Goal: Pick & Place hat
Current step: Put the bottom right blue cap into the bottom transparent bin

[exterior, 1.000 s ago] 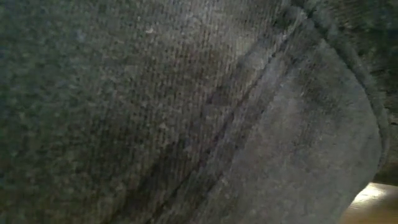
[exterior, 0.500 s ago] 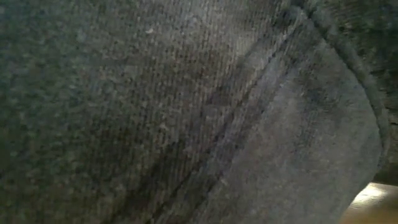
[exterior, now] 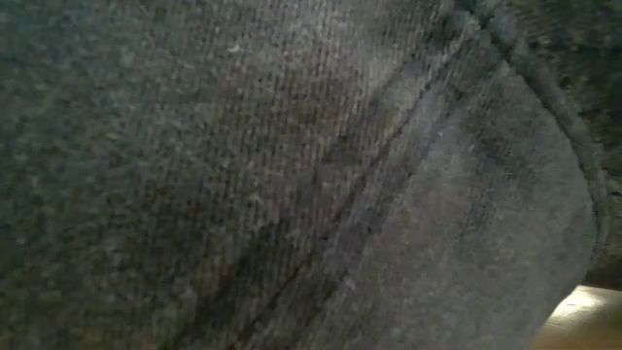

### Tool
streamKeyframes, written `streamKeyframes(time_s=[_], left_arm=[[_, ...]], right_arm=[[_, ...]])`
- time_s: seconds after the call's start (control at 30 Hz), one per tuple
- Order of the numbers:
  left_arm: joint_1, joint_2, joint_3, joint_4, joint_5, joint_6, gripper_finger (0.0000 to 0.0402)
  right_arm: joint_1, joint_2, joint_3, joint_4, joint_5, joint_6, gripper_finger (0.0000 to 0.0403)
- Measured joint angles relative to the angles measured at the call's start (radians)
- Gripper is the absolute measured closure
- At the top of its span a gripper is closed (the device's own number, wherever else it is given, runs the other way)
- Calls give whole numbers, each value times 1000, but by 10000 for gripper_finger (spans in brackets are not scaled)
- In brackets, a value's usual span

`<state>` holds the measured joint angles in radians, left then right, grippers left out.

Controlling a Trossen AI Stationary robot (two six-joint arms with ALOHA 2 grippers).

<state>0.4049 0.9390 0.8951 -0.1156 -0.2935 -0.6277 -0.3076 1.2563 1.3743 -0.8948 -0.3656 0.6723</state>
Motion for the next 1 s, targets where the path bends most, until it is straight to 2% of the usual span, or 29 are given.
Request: streamKeyframes(time_s=[0.13,0.37,0.7,1.0], left_arm=[[0,0,0,0,0,0,294],[0,0,0,0,0,0,294],[0,0,0,0,0,-9,294],[0,0,0,0,0,-9,294]], right_arm=[[20,-16,0,-225,-56,-6,179],[89,-9,-3,-540,-62,-56,179],[250,-6,-95,-594,-122,-82,179],[423,-4,-287,-563,-121,-74,179]])
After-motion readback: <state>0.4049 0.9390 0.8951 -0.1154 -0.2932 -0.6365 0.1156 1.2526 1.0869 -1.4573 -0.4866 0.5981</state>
